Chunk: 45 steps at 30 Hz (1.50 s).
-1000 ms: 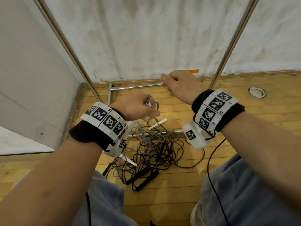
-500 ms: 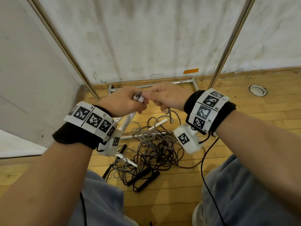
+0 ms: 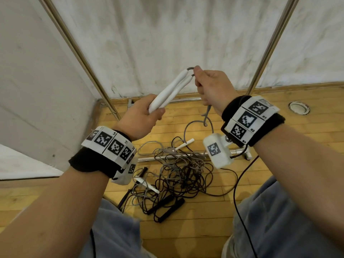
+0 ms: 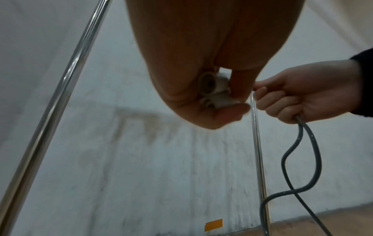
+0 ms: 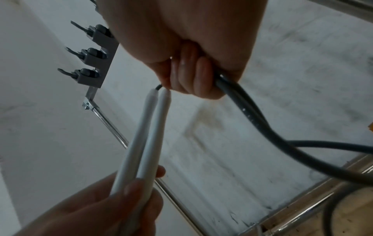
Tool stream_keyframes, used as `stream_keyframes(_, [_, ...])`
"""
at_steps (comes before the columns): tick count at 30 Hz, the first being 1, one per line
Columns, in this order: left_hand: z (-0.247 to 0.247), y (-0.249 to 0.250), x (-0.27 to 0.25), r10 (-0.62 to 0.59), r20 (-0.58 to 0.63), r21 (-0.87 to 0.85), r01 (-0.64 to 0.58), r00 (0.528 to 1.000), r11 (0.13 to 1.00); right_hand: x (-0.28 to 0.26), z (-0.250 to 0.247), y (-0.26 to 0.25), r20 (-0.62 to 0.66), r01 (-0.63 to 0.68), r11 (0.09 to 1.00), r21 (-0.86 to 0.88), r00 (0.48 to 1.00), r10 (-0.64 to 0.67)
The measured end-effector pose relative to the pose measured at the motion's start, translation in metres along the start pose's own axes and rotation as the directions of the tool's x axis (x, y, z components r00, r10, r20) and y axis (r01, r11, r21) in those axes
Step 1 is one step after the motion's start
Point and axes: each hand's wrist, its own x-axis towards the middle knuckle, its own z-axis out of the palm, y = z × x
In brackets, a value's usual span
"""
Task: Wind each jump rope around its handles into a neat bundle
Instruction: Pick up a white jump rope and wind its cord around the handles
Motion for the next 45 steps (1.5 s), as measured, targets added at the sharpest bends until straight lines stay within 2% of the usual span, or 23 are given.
stream_keyframes(2, [0.001,0.003,-0.001,0.065,-0.056,0.088,-0.060,0.996,0.994,0.002,0.000,0.000,-0.028,0.011,1.000,-0.004,1.000,-0.011])
stream_keyframes(4, [0.002,0.005,0.000,0.061,-0.062,0.060,-0.057,0.996,0.997,0.002,0.002,0.002,-0.025,0.020,1.000,0.008,1.000,-0.020])
stream_keyframes(6, [0.003,0.008,0.000,0.013,-0.076,-0.130,-0.023,0.997,0.991,0.000,0.006,0.005,0.028,0.040,0.999,0.002,0.999,-0.040])
stream_keyframes(9, [0.000,0.017,0.003,-0.084,-0.157,-0.486,-0.003,0.984,0.874,-0.004,0.016,0.012,0.169,0.092,0.991,-0.095,0.983,-0.075])
stream_keyframes(13, [0.003,0.027,0.004,-0.185,-0.139,-0.688,0.039,0.973,0.724,-0.007,0.026,0.018,0.325,0.159,0.954,-0.256,0.943,-0.070])
stream_keyframes(16, [0.004,0.029,0.006,-0.193,-0.120,-0.696,0.056,0.974,0.716,-0.008,0.028,0.021,0.360,0.132,0.944,-0.304,0.933,-0.014])
stream_keyframes(20, [-0.004,0.023,0.012,-0.223,-0.184,-0.674,0.042,0.957,0.738,-0.014,0.032,0.024,0.339,0.143,0.898,-0.415,0.941,0.007])
stream_keyframes(22, [-0.006,0.019,0.013,-0.252,-0.209,-0.665,0.051,0.945,0.745,-0.015,0.033,0.024,0.301,0.124,0.916,-0.382,0.954,-0.003])
stream_keyframes(25, [-0.010,0.017,0.017,-0.323,-0.255,-0.704,0.054,0.911,0.708,-0.015,0.035,0.023,0.214,0.088,0.958,-0.273,0.976,-0.029])
stream_keyframes(27, [-0.010,0.017,0.019,-0.385,-0.269,-0.740,0.067,0.883,0.669,-0.016,0.038,0.024,0.238,0.107,0.966,-0.235,0.970,-0.050])
stream_keyframes(29, [-0.005,0.019,0.019,-0.421,-0.248,-0.784,0.075,0.872,0.616,-0.020,0.042,0.025,0.300,0.116,0.974,-0.195,0.953,-0.053])
stream_keyframes(33, [0.002,0.024,0.015,-0.399,-0.133,-0.811,0.131,0.907,0.570,-0.029,0.054,0.030,0.393,0.139,0.973,-0.183,0.918,-0.057])
stream_keyframes(35, [0.002,0.027,0.014,-0.370,-0.061,-0.844,0.150,0.927,0.515,-0.034,0.061,0.035,0.425,0.127,0.970,-0.208,0.905,-0.027])
stream_keyframes(37, [0.001,0.029,0.014,-0.365,-0.043,-0.874,0.141,0.930,0.464,-0.037,0.064,0.038,0.451,0.126,0.956,-0.265,0.892,0.007])
stream_keyframes(40, [-0.004,0.028,0.016,-0.421,-0.086,-0.929,0.080,0.903,0.362,-0.041,0.066,0.042,0.498,0.162,0.915,-0.370,0.866,0.048])
stream_keyframes(41, [-0.007,0.026,0.018,-0.446,-0.114,-0.935,0.056,0.888,0.351,-0.042,0.067,0.044,0.507,0.181,0.899,-0.399,0.860,0.052])
stream_keyframes(43, [-0.014,0.020,0.023,-0.508,-0.231,-0.909,0.002,0.830,0.418,-0.041,0.069,0.048,0.500,0.220,0.862,-0.456,0.865,0.045])
stream_keyframes(45, [-0.018,0.013,0.025,-0.540,-0.381,-0.838,-0.033,0.750,0.545,-0.037,0.067,0.049,0.474,0.244,0.834,-0.494,0.880,0.023])
